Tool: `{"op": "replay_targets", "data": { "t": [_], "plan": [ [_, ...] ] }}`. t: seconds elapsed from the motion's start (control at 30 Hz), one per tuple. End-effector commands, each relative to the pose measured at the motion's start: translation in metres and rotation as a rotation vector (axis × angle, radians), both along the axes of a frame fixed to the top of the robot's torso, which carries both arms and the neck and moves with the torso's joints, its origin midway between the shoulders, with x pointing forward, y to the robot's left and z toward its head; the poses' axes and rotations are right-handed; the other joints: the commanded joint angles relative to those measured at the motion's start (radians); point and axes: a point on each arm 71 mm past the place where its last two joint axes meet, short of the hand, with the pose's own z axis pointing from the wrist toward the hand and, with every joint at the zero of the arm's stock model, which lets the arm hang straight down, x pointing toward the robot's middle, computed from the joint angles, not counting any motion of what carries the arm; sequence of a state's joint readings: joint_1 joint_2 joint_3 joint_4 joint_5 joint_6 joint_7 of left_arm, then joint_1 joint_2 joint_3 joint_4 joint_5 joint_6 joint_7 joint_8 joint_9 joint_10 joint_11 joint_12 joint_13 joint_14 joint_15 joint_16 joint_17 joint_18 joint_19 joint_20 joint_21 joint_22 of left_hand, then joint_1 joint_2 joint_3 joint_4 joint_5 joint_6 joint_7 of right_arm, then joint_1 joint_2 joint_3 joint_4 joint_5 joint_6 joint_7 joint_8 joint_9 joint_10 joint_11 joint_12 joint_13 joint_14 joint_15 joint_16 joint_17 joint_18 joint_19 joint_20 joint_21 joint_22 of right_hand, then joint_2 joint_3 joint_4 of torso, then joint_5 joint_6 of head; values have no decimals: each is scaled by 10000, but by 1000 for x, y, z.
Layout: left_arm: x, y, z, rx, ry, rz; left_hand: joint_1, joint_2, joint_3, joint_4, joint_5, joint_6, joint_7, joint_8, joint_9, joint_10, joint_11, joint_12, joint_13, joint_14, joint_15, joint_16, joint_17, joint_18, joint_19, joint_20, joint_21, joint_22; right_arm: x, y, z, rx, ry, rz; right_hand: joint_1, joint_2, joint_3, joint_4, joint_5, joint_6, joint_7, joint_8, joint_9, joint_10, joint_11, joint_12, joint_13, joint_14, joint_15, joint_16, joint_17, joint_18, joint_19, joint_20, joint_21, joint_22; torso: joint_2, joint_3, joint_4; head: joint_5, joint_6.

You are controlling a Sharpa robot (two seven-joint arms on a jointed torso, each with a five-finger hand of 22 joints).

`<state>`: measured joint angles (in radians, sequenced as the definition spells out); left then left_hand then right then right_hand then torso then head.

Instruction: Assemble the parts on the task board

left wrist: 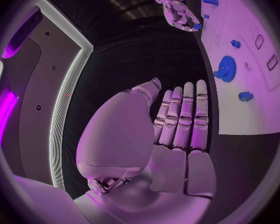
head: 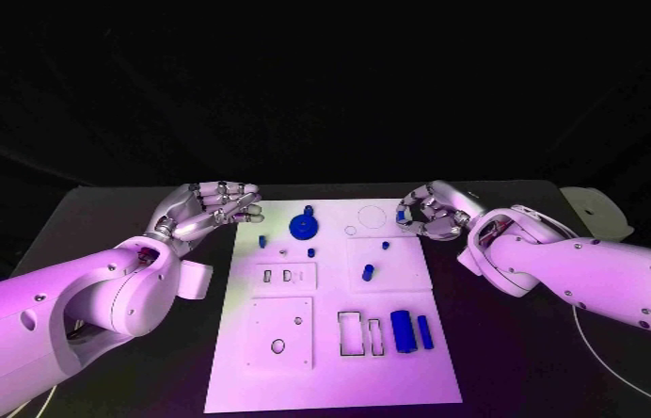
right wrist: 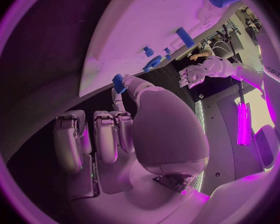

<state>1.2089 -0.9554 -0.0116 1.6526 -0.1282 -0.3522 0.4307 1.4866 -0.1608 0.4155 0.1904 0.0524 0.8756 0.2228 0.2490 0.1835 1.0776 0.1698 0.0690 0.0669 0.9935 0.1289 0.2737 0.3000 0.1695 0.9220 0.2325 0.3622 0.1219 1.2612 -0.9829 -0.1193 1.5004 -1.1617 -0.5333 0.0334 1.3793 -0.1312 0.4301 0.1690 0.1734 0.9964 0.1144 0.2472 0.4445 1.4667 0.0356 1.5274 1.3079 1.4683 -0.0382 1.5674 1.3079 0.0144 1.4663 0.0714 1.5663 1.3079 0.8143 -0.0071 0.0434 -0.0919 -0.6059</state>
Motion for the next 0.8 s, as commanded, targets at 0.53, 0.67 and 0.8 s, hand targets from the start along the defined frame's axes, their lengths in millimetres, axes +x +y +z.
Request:
{"op": "replay_targets", "data": {
  "t": [0.53, 0.67, 0.8],
  "plan": [
    [8, -5, -4, -8, 0, -178, -72, -13, 6, -34, -22, -3, 130, -38, 11, -21, 62, -42, -4, 22, 1, -54, 23, 126, -67, -5, -42, -14, -38, 124, 19, -426, -280, 1474, -131, 158, 86, 30, 149, -13, -47, 84, 198, 652, -34, -30, 2256, 1025, 19, 34, 2629, -144, 1045, -16, 45, 2629, -200, -62, 33, 482, -208],
    [9, -6, -4, 0, 2, -165, -72, -13, 6, -34, -22, -3, 130, -38, 11, -21, 62, -42, -4, 22, 1, -54, 23, 126, -67, -5, -42, -14, -42, 148, 12, -630, -248, 1892, -206, 121, 64, 50, 148, -27, -29, 95, 208, 635, -20, -49, 2241, 1025, 36, 34, 2629, -144, 1045, -1, 45, 2629, -225, -86, 49, 502, -285],
    [11, -7, -5, 4, 6, -160, -72, -13, 6, -34, -22, -3, 130, -38, 11, -21, 62, -42, -4, 22, 1, -54, 23, 126, -67, -5, -42, -14, -46, 168, -1, -771, -94, 2186, -243, 103, 55, 62, 142, -43, -21, 96, 210, 636, -13, -49, 2242, 1025, 45, 34, 2629, -144, 1045, 6, 45, 2629, -233, -93, 28, 599, -358]
  ]
}}
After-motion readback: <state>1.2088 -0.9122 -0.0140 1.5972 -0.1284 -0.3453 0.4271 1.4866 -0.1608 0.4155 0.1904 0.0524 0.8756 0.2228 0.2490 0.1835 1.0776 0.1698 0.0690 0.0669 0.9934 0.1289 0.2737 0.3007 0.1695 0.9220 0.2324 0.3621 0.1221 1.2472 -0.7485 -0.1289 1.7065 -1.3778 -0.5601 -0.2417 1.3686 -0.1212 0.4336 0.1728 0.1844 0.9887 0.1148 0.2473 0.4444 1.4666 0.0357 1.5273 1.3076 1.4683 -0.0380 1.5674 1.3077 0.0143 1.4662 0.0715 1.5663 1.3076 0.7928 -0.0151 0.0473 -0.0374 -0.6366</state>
